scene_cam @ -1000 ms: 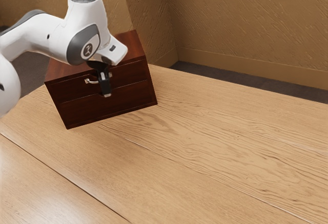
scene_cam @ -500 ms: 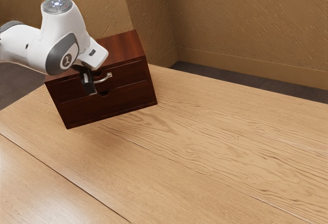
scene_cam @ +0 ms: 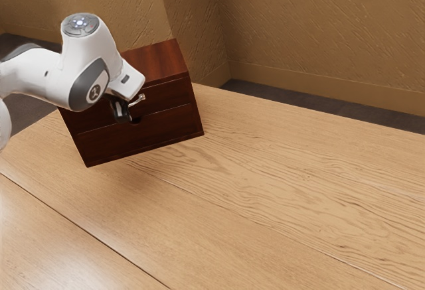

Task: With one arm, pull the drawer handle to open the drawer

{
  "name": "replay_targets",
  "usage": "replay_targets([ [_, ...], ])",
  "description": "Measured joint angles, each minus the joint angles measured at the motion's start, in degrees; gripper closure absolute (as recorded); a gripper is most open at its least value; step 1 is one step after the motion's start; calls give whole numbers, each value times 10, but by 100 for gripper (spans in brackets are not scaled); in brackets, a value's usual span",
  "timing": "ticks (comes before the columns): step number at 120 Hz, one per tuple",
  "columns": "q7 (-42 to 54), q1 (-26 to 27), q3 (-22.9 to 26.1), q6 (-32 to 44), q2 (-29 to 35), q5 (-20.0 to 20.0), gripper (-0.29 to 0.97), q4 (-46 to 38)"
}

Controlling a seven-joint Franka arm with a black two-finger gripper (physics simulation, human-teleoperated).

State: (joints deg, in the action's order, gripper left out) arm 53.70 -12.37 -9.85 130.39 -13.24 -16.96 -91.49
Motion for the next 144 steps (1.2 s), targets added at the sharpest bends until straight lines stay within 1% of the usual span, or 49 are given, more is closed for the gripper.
replay_targets([
  [30, 2, 1, 3, 20, -4, 5, 39, -6],
  [43, 1, 1, 4, 24, -1, 5, 33, -20],
  [52, 0, 2, 5, 26, 3, 6, 35, -28],
  [63, -1, 1, 8, 27, 16, 5, 41, -40],
  [68, -2, 1, 11, 28, 26, 5, 42, -50],
  [100, -5, 0, 24, 36, 66, 2, 39, -102],
  [114, -5, 0, 31, 42, 95, 1, 45, -130],
  [129, -6, 4, 32, 51, 108, -1, 38, -153],
  [144, -7, 1, 38, 58, 119, -2, 36, -173],
])
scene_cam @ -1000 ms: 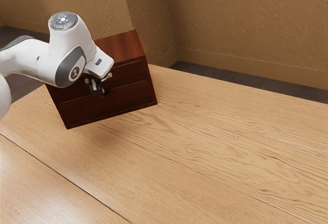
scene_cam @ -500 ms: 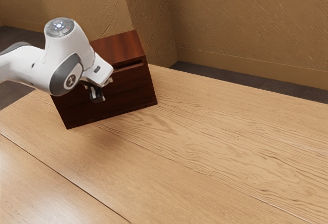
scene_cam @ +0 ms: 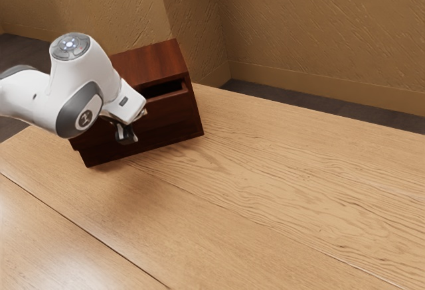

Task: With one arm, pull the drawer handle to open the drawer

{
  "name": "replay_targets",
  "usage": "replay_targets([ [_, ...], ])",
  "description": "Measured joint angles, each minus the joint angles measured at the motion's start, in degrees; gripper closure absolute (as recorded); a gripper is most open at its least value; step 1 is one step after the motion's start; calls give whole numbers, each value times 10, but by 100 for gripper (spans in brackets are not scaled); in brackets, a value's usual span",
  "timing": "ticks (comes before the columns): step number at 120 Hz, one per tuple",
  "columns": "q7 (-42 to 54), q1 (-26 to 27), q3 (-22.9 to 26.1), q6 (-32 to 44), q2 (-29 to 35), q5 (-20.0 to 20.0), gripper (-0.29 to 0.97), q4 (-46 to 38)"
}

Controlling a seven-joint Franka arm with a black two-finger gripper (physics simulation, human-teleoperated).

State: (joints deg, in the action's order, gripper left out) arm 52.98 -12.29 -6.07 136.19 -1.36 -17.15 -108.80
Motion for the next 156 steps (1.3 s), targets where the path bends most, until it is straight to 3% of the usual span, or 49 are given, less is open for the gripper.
replay_targets([
  [41, -2, -11, 20, 14, 56, 0, 45, -60],
  [67, -4, 14, 22, 21, 90, 1, 39, -101],
  [90, -5, 27, 22, 25, 120, 0, 42, -132],
  [112, -4, 35, 27, -26, 229, 2, 18, -141],
  [118, -11, 36, 38, -65, 245, 13, 14, -102],
  [127, -44, 37, 51, -147, 213, 66, 9, -9],
  [137, -98, 39, 70, -214, 184, 109, 6, 39],
  [156, -185, 41, 102, -330, 96, 144, 3, 187],
])
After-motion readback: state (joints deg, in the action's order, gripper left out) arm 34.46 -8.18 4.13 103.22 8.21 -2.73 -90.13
